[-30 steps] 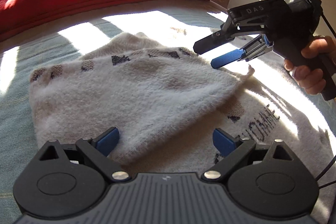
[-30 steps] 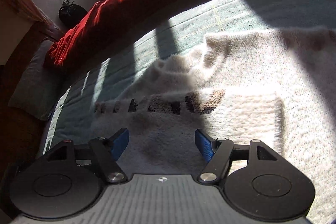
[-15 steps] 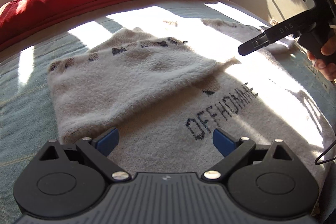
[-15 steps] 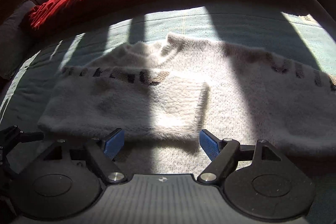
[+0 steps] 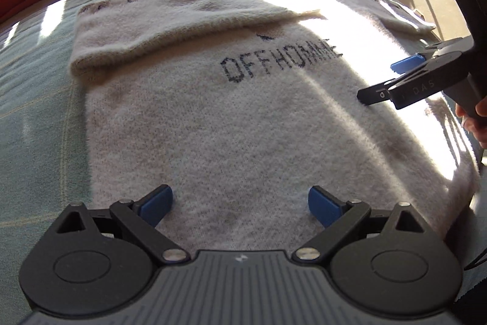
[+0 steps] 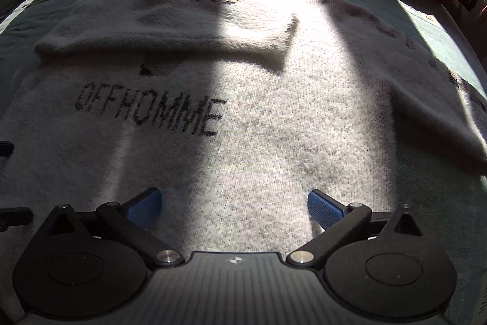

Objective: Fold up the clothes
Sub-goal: 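Press the open right tool along the sweater side edge to flatten it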

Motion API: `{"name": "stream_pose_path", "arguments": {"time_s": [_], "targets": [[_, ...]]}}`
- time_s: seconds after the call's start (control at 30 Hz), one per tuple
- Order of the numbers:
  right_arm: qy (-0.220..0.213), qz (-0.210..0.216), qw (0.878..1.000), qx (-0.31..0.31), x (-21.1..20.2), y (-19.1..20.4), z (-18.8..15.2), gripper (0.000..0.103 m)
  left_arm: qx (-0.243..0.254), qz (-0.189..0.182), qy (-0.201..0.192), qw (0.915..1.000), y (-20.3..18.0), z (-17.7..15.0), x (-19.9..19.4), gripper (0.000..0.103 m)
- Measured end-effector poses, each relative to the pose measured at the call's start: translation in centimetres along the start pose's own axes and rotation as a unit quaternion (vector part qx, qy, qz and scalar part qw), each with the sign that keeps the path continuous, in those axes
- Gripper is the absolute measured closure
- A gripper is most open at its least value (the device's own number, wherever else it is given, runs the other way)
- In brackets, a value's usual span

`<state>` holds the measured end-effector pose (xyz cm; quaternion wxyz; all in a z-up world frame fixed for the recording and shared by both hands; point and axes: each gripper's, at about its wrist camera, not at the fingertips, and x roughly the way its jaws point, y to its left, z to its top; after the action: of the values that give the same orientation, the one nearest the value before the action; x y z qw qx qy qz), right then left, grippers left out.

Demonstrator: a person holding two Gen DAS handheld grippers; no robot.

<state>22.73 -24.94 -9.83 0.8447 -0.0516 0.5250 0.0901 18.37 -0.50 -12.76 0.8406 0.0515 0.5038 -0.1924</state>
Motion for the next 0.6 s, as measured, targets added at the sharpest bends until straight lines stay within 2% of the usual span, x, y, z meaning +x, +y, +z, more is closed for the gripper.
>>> {"name": "stream_pose_path", "arguments": {"time_s": [0.23, 0.3, 0.43, 0.57, 0.6], "targets": [[0.005, -0.005, 1.0, 0.01, -1.1, 0.0, -3.5, 0.0, -0.03, -0.007, 0.005, 0.9995, -0.8, -3.0, -2.0, 0.006], [0.004, -0.006, 1.0, 0.014, -1.2, 0.0, -4.3, 0.0, -0.038, 0.002, 0.01, 0.9992, -0.8, -3.3, -1.7, 0.005], [0.001, -0.005, 1.0, 0.025, -0.9, -0.2, -4.4, 0.0, -0.06, 0.009, 0.008, 0.9981, -0.9, -3.1, -1.4, 0.002], [0.014, -0.004, 1.0, 0.023, -1.6, -0.2, -4.3, 0.0, -0.055, 0.024, 0.015, 0.9981, -1.7, -3.1, -2.0, 0.003], [0.02, -0.002, 0.999, 0.026, -2.0, -0.4, -4.4, 0.0, -0.053, 0.011, 0.01, 0.9985, -2.0, -3.1, -2.5, 0.003]]}}
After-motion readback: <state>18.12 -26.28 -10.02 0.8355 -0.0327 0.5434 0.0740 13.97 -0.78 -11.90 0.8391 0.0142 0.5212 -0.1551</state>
